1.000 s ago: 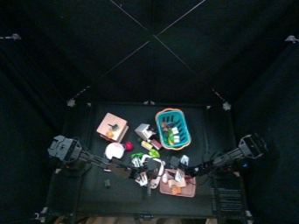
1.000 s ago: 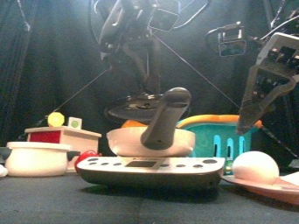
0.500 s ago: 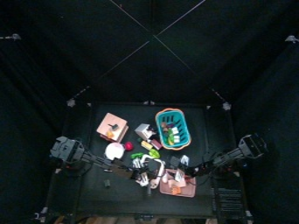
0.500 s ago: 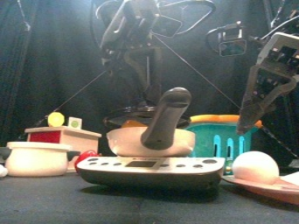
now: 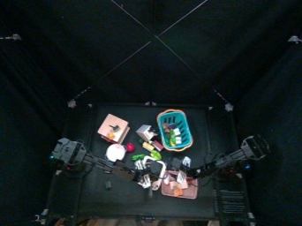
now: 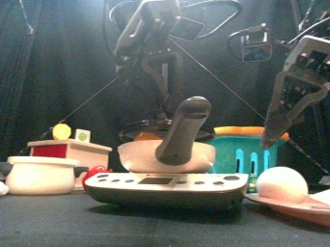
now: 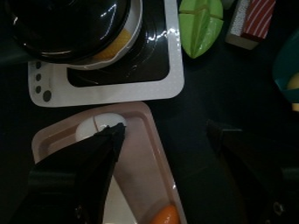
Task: Place pot lid on pan
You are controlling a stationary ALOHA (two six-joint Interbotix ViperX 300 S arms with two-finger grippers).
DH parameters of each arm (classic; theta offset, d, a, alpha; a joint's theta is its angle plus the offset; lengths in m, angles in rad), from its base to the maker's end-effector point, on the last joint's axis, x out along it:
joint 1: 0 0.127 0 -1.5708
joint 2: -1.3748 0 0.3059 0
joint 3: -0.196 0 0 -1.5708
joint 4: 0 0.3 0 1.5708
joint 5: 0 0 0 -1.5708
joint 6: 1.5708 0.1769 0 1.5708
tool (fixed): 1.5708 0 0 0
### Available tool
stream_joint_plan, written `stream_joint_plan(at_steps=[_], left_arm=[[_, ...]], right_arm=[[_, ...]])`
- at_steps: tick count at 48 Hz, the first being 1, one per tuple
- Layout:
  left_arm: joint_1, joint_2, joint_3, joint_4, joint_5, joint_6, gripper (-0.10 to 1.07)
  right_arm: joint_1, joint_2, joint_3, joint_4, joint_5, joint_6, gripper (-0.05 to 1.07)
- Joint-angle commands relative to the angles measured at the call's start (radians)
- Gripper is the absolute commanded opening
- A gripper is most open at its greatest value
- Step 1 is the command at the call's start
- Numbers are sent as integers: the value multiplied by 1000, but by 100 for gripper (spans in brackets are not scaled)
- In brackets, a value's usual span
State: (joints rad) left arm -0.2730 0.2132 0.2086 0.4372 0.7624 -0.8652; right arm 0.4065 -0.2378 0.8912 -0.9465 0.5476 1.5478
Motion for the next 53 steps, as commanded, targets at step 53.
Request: stream_joint_plan(at_steps=[53], left_arm=[[34, -3, -28, -12, -5, -2, 79]], right_arm=[[2, -28, -11, -3, 0, -2, 103]])
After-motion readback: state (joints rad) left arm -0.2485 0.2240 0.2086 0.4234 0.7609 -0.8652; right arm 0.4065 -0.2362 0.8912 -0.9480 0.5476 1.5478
